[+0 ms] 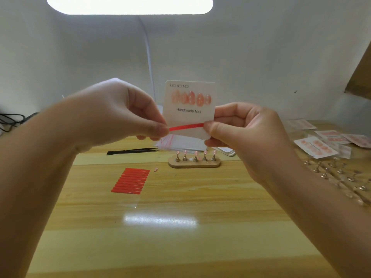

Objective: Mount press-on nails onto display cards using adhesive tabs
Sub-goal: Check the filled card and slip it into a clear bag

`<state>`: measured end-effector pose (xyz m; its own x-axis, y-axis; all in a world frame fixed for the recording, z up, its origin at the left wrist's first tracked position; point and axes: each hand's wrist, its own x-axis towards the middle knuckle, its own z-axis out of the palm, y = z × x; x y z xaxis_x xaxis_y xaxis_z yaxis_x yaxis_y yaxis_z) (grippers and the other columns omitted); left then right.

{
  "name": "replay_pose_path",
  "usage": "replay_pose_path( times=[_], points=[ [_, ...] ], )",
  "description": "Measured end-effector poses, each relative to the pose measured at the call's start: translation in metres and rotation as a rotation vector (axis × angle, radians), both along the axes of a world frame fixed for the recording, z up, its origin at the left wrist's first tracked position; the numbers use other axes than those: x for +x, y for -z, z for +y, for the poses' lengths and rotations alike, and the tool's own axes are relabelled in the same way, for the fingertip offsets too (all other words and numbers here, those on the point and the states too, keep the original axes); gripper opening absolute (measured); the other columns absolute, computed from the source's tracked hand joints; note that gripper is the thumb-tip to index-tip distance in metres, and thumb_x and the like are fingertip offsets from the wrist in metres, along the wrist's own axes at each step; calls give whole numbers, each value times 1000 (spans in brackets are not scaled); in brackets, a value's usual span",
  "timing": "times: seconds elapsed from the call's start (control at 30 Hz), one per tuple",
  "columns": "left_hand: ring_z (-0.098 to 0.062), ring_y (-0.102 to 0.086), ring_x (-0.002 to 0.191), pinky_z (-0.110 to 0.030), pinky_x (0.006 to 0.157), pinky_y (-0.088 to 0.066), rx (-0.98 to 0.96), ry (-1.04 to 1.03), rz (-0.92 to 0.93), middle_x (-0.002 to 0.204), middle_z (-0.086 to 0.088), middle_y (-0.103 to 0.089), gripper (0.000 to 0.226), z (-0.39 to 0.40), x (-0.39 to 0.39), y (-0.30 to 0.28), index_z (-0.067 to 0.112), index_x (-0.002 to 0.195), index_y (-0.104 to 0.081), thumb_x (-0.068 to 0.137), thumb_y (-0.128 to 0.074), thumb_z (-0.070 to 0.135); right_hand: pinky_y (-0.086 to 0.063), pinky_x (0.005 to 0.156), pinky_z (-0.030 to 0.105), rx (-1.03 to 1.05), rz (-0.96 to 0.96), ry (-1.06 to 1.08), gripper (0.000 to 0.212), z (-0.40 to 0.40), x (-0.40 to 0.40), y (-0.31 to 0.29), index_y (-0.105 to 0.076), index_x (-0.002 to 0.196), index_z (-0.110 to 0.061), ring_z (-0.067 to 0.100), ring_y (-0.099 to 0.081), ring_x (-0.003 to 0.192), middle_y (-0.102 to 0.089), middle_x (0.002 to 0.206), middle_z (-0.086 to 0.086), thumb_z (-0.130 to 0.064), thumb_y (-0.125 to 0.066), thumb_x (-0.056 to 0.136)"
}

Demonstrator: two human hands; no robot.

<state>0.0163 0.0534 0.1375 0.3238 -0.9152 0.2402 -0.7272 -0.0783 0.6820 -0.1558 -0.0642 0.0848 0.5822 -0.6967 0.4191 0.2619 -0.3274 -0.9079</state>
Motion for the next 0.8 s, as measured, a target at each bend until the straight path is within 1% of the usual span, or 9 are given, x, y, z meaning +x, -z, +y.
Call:
replay_pose_path(
  times=[0.1, 0.23, 0.37, 0.47, 0.57, 0.63, 0.73, 0.8],
  points=[
    [1, -56, 49, -6, 45, -39, -27, -2, 17, 59, 4, -69, 7, 1, 2, -1, 26, 68, -77, 65, -81, 22, -56, 59, 22, -7, -16, -18, 19, 2, 0, 0, -69, 81, -14, 17, -74, 73, -76, 79, 0, 5, -70, 82],
    [1, -56, 47, -7, 44, -39, -42, -3, 30, 57, 3, -69, 6, 1, 2, -1, 26, 69, -77, 65, -79, 23, -56, 59, 21, -1, -24, -25, 18, 2, 0, -1, -69, 82, -13, 17, -74, 73, -76, 80, 1, 5, -70, 82],
    [1, -57, 48, -6, 43, -39, -57, -50, 33, 60, 4, -70, 3, -1, 1, 1, 24, 67, -76, 67, -79, 24, -56, 58, 21, 3, -31, -37, 17, 3, -1, -2, -69, 82, -12, 16, -74, 73, -76, 79, 1, 5, -70, 82],
    [-1, -59, 49, -7, 41, -39, -62, -74, 73, 63, 2, -72, 19, -2, 1, 1, 19, 67, -76, 56, -74, 35, -56, 58, 21, -2, -31, -51, 17, 3, -1, -2, -69, 83, -12, 17, -74, 73, -76, 80, 1, 5, -70, 82],
    [-1, -59, 49, -8, 40, -39, -63, -89, 97, 64, 2, -72, 27, -4, 0, 2, 18, 70, -75, 53, -71, 38, -56, 59, 22, -14, -38, -58, 19, 4, -1, -2, -69, 82, -13, 17, -74, 74, -76, 80, 1, 5, -69, 82],
    [-1, -58, 48, -8, 40, -39, -64, -106, 105, 64, 2, -72, 25, -5, 0, 2, 18, 70, -75, 54, -71, 37, -56, 59, 22, -23, -41, -64, 19, 4, -1, -2, -69, 82, -14, 17, -74, 75, -76, 80, 0, 5, -69, 82],
    [0, -57, 47, -8, 40, -38, -60, -136, 102, 63, 2, -71, 14, -5, -1, 3, 18, 70, -74, 63, -75, 30, -55, 59, 21, -30, -43, -81, 18, 4, -1, -2, -69, 84, -14, 17, -74, 75, -77, 81, 1, 5, -69, 82],
    [0, -58, 47, -8, 40, -39, -69, -147, 110, 63, 3, -71, 16, -5, -2, 2, 18, 70, -74, 62, -75, 31, -55, 59, 20, -27, -53, -106, 18, 4, -1, -3, -69, 85, -13, 16, -74, 74, -77, 82, 1, 4, -69, 82]
  ],
)
